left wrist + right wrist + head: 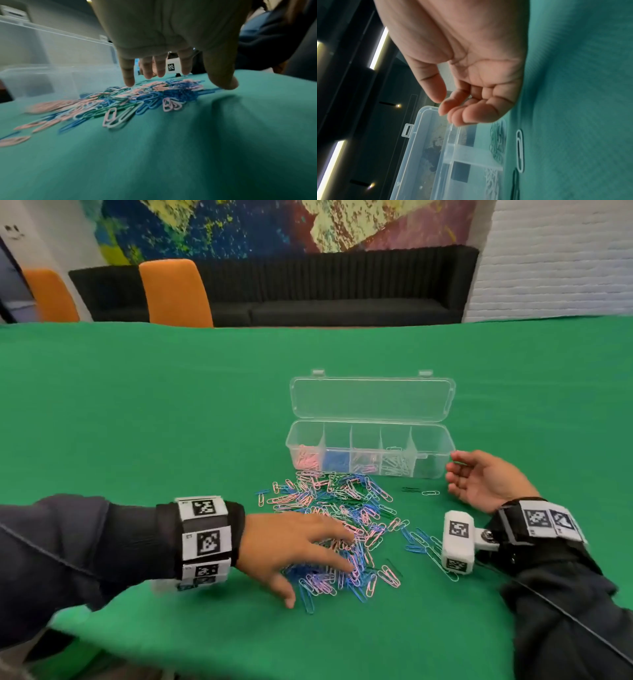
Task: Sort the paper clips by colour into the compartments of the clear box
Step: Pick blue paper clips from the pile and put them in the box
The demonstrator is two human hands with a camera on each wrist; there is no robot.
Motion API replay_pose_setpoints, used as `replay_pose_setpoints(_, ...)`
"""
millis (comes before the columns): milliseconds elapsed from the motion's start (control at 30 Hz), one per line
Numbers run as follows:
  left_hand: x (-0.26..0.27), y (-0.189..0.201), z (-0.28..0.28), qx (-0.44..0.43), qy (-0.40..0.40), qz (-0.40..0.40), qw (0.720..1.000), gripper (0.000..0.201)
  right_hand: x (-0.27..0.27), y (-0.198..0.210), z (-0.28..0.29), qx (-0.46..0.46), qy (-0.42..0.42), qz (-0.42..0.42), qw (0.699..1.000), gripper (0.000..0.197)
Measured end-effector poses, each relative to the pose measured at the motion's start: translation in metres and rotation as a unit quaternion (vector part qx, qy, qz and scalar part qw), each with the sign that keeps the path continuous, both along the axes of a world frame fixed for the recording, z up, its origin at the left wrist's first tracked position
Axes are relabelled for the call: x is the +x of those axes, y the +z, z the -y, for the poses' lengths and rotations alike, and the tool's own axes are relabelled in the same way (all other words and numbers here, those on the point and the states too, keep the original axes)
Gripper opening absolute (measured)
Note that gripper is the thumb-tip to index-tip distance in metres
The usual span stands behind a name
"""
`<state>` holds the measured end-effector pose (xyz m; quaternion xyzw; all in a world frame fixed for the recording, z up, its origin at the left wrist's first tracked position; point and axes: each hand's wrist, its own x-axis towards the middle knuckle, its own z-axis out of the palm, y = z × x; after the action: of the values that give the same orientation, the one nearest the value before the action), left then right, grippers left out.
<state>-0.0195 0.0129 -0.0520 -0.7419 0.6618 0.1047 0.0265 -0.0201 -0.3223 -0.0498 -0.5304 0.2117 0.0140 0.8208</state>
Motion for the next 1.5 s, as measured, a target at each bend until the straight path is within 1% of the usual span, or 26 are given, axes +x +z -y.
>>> replay_pose_setpoints(33,0.001,-0.002,0.006,0.004,-0.020,0.003,1.000,0.078,0.001,0.000,-0.002,-0.001,0.003,0.006,1.000,0.023)
replay_pose_setpoints(100,0.003,-0.005,0.018,0.000,-0.051,-0.008,0.999,0.065,0.002,0.000,-0.003,-0.004,0.001,0.024,1.000,0.022)
replay_pose_setpoints(167,0.007,-0.005,0.026,-0.013,-0.047,-0.021,0.999,0.051,0.000,0.002,-0.003,-0.027,0.000,0.044,0.999,0.022)
replay_pose_setpoints(233,0.012,0.002,0.038,-0.014,-0.017,-0.015,1.000,0.041,-0.005,0.008,-0.005,-0.070,-0.003,0.063,0.996,0.022)
replay_pose_setpoints(300,0.016,0.009,0.049,0.002,0.041,-0.015,0.999,0.031,-0.011,0.018,-0.011,-0.120,-0.007,0.081,0.989,0.022)
replay_pose_setpoints(367,0.022,0.012,0.057,0.029,0.087,-0.024,0.996,0.027,-0.016,0.030,-0.020,-0.171,0.008,0.099,0.980,0.021)
replay_pose_setpoints(433,0.028,0.015,0.062,0.040,0.118,-0.033,0.992,0.026,-0.022,0.043,-0.034,-0.243,0.065,0.109,0.962,0.020)
replay_pose_setpoints(467,0.032,0.016,0.063,0.033,0.137,-0.045,0.989,0.025,-0.026,0.050,-0.041,-0.288,0.108,0.112,0.945,0.019)
replay_pose_setpoints(533,0.042,0.021,0.061,-0.001,0.176,-0.066,0.982,0.025,-0.033,0.060,-0.058,-0.378,0.213,0.111,0.894,0.014)
replay_pose_setpoints(567,0.046,0.024,0.059,-0.026,0.196,-0.074,0.977,0.024,-0.038,0.063,-0.067,-0.426,0.269,0.103,0.857,0.009)
replay_pose_setpoints(600,0.049,0.027,0.054,-0.054,0.216,-0.084,0.971,0.023,-0.042,0.064,-0.075,-0.482,0.321,0.092,0.810,0.005)
replay_pose_setpoints(700,0.058,0.028,0.031,-0.135,0.267,-0.137,0.944,0.016,-0.048,0.054,-0.097,-0.655,0.412,0.065,0.630,0.032)
replay_pose_setpoints(733,0.059,0.025,0.023,-0.154,0.291,-0.168,0.929,0.014,-0.049,0.050,-0.102,-0.685,0.423,0.056,0.590,0.041)
replay_pose_setpoints(767,0.059,0.023,0.016,-0.168,0.316,-0.204,0.911,0.013,-0.048,0.045,-0.107,-0.700,0.429,0.046,0.569,0.047)
replay_pose_setpoints(800,0.058,0.020,0.009,-0.181,0.337,-0.238,0.893,0.014,-0.045,0.042,-0.110,-0.708,0.432,0.037,0.558,0.051)
replay_pose_setpoints(900,0.055,0.011,-0.004,-0.198,0.379,-0.319,0.846,0.018,-0.032,0.038,-0.120,-0.715,0.430,0.022,0.551,0.051)
replay_pose_setpoints(1000,0.052,0.003,-0.008,-0.206,0.396,-0.390,0.805,0.025,-0.019,0.033,-0.138,-0.708,0.411,0.063,0.571,0.046)
replay_pose_setpoints(1067,0.053,0.001,-0.009,-0.215,0.402,-0.416,0.787,0.034,-0.014,0.028,-0.151,-0.700,0.406,0.103,0.579,0.047)
replay_pose_setpoints(1100,0.053,0.001,-0.010,-0.221,0.406,-0.418,0.782,0.036,-0.012,0.025,-0.156,-0.699,0.415,0.113,0.572,0.049)
replay_pose_setpoints(1167,0.054,0.004,-0.013,-0.239,0.415,-0.416,0.773,0.039,-0.009,0.021,-0.165,-0.712,0.440,0.111,0.535,0.046)
replay_pose_setpoints(1233,0.054,0.008,-0.018,-0.259,0.421,-0.421,0.760,0.038,-0.004,0.020,-0.169,-0.736,0.446,0.102,0.499,0.033)
replay_pose_setpoints(1300,0.054,0.010,-0.025,-0.277,0.429,-0.434,0.742,0.035,0.003,0.022,-0.166,-0.754,0.434,0.089,0.486,0.014)
replay_pose_setpoints(1333,0.053,0.010,-0.028,-0.289,0.434,-0.447,0.727,0.033,0.005,0.023,-0.164,-0.760,0.425,0.079,0.485,0.011)
replay_pose_setpoints(1400,0.052,0.010,-0.035,-0.322,0.448,-0.486,0.678,0.032,0.009,0.026,-0.159,-0.775,0.406,0.068,0.479,0.016)
replay_pose_setpoints(1433,0.050,0.009,-0.038,-0.342,0.454,-0.510,0.646,0.031,0.009,0.028,-0.157,-0.781,0.394,0.070,0.479,0.017)
replay_pose_setpoints(1500,0.048,0.008,-0.043,-0.388,0.455,-0.568,0.565,0.027,0.008,0.031,-0.159,-0.782,0.378,0.089,0.487,0.020)
